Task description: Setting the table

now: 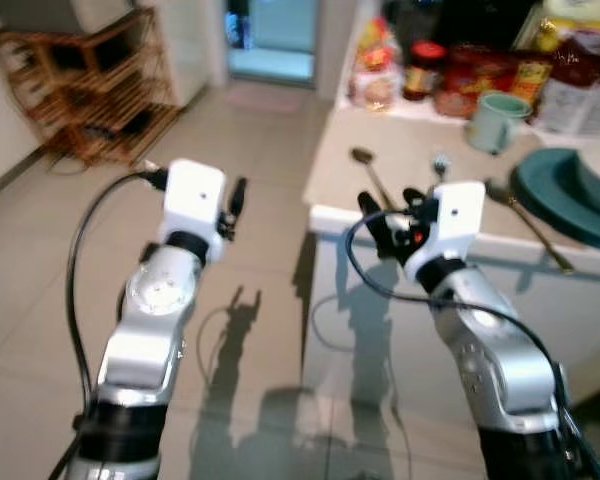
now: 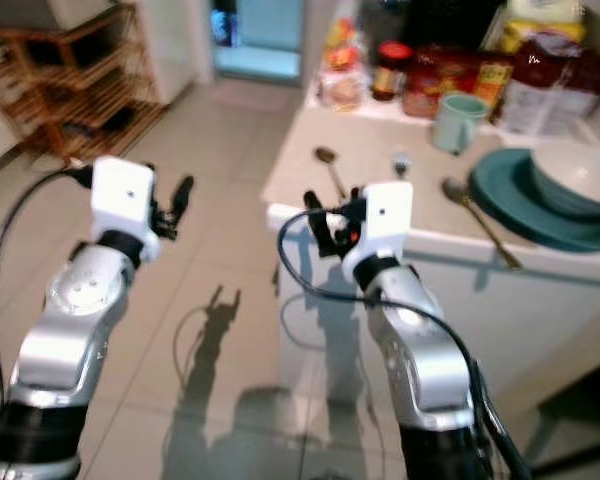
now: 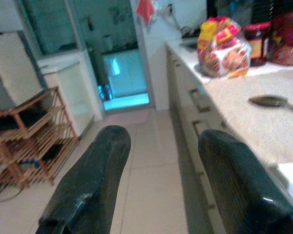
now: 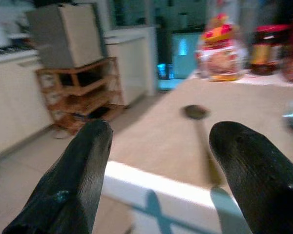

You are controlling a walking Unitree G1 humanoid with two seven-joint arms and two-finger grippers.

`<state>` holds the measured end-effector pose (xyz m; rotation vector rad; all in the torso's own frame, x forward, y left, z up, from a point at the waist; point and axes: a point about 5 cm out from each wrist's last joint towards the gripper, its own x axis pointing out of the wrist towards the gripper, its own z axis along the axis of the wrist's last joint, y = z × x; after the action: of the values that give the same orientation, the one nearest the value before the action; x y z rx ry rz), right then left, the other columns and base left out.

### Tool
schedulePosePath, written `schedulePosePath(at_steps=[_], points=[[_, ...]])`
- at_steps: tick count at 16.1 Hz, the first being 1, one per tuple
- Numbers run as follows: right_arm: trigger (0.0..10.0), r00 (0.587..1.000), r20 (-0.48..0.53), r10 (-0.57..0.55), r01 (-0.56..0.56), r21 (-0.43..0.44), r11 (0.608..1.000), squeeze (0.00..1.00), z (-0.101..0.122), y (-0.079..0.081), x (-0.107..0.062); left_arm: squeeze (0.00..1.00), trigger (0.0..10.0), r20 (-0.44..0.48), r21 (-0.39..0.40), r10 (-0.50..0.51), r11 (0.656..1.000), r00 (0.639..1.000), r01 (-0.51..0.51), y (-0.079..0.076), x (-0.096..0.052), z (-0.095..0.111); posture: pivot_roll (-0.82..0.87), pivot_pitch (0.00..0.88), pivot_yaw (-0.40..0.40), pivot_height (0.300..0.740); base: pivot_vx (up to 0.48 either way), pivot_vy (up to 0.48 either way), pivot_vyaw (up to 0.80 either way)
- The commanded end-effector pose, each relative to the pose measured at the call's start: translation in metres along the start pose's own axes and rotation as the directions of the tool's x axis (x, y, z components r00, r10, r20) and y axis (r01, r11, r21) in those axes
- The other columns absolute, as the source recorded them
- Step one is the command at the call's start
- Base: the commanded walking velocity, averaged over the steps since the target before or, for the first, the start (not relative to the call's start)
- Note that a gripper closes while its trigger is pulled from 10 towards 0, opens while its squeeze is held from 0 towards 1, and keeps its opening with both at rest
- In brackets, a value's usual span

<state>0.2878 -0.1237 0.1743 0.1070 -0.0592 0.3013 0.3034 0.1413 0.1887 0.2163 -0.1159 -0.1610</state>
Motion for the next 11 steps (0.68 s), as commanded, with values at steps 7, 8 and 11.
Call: schedulePosePath(at_steps=[7, 8, 11], points=[[10.0, 0.999, -0.016, -0.036, 0.035, -0.020, 0.999, 0.00, 0.005, -0.010, -0.003, 0.00, 10.0, 0.007, -0.007, -0.053, 0.999, 0.999, 0.053, -0.010, 0.002, 0.002, 0.11, 0.032, -0.022, 0.740, 0.319, 0.000, 0.00], [10.0, 0.998, -0.053, -0.030, 0.029, -0.020, 0.999, 0.00, 0.003, -0.008, 0.000, 0.00, 10.0, 0.007, -0.005, -0.051, 0.999, 0.999, 0.051, -0.010, 0.002, 0.003, 0.11, 0.034, -0.024, 0.740, 0.315, 0.000, 0.00], [10.0, 0.996, -0.076, -0.039, 0.040, 0.005, 0.999, 0.00, 0.009, -0.003, 0.014, 0.00, 10.0, 0.008, 0.002, -0.038, 0.999, 0.999, 0.038, -0.005, 0.002, 0.003, 0.11, 0.044, -0.030, 0.740, 0.317, 0.000, 0.00]])
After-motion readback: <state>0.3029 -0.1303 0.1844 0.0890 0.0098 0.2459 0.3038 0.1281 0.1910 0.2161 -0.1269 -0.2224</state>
